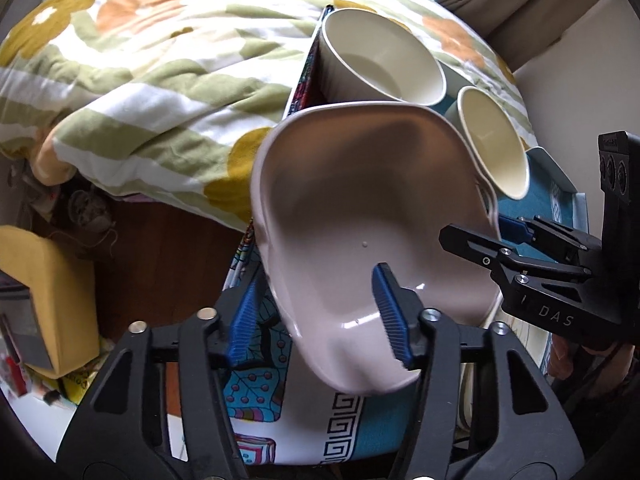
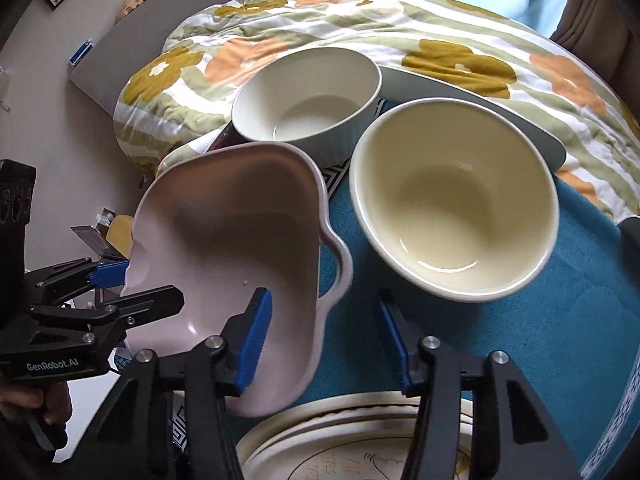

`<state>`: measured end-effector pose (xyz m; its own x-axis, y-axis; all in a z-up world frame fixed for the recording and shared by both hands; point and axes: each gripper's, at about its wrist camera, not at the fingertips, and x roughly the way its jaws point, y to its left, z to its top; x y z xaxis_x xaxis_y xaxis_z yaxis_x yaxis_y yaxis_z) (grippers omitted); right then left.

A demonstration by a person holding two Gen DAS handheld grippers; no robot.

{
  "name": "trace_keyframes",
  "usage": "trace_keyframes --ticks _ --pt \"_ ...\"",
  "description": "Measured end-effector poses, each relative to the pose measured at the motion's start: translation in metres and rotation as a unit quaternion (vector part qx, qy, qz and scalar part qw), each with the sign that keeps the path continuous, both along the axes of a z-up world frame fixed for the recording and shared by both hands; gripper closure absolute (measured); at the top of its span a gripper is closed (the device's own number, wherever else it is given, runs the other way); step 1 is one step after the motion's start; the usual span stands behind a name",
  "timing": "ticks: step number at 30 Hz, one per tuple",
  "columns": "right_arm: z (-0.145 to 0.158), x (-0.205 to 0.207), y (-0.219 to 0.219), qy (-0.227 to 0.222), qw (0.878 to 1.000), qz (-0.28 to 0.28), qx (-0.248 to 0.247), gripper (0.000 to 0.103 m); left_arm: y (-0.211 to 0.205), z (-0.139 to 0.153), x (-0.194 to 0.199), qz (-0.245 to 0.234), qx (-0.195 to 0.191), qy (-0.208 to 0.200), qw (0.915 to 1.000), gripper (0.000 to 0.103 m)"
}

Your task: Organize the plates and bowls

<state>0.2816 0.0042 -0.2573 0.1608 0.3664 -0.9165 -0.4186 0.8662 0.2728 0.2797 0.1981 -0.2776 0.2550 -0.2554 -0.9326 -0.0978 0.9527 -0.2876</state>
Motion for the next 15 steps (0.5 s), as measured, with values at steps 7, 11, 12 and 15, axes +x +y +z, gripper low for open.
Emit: trace_keyframes --ticks 7,11,12,15 --pt "-0.008 0.003 0.009 0.011 1.000 0.006 -0.007 0.089 0.006 -0.011 0.009 -0.015 0.005 0.013 0.9998 0.084" --pt "-0.006 0.002 0.010 0.003 1.000 0.007 -0.011 0.089 0.006 -0.013 0.013 -0.022 0.017 0.011 0.9996 0.085" --pt "-0.006 0.002 0.011 0.003 1.000 0.007 -0.012 0.089 0.006 -0.012 0.013 -0.023 0.020 0.009 0.9995 0.085" --pt "-0.005 0.000 0.010 0.001 1.000 0.005 -0.012 0.089 0.006 -0.010 0.014 -0.025 0.024 0.005 0.9994 0.085"
